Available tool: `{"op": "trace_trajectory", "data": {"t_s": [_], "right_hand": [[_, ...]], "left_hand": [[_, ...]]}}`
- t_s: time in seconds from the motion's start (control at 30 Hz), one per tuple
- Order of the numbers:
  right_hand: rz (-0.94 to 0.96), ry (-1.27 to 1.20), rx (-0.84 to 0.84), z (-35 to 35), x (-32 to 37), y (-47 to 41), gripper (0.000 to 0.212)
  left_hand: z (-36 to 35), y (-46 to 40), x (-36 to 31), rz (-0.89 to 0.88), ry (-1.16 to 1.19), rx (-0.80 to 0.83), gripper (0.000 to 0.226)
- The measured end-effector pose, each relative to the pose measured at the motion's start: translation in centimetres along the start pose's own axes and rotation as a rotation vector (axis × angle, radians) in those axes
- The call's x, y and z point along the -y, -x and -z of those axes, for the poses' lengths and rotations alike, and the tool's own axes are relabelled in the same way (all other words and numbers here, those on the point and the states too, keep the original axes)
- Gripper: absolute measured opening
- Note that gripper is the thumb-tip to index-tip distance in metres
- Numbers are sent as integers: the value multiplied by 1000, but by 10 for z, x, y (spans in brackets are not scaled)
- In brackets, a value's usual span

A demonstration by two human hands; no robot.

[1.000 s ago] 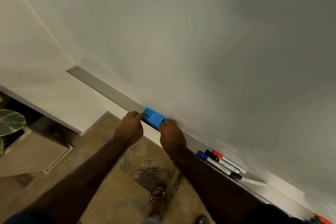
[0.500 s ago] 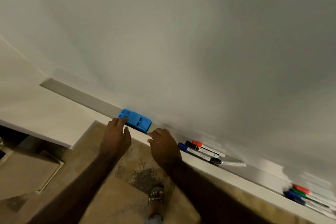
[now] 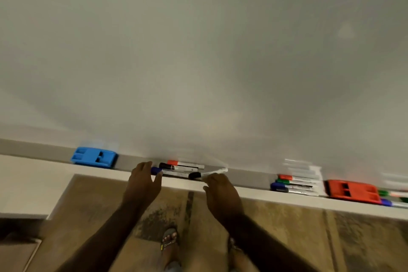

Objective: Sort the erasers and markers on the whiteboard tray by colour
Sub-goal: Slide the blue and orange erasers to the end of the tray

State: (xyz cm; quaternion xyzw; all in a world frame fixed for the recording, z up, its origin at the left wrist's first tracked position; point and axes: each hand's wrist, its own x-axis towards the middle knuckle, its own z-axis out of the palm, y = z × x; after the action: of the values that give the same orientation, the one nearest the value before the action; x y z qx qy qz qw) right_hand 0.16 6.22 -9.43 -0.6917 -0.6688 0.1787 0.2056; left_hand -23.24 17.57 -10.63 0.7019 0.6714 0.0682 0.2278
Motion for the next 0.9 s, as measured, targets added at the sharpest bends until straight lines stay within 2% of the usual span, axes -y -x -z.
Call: {"op": "trace_trajectory", "data": {"t_s": [0.2, 0.37, 0.5, 0.9], "right_hand": [[69, 72, 40, 17, -34, -7, 34], [194, 87, 90, 7, -7, -28, 37], [278, 152, 135, -5, 20, -50, 32], [238, 366, 288, -21, 31, -72, 23]], "left_hand": [[-10, -6, -9, 64, -14, 11, 52], [-7, -12, -17, 138, -13, 9, 48], [-8, -13, -24, 146, 23, 11, 45], [-3, -30, -19, 102, 104, 21, 30]]}}
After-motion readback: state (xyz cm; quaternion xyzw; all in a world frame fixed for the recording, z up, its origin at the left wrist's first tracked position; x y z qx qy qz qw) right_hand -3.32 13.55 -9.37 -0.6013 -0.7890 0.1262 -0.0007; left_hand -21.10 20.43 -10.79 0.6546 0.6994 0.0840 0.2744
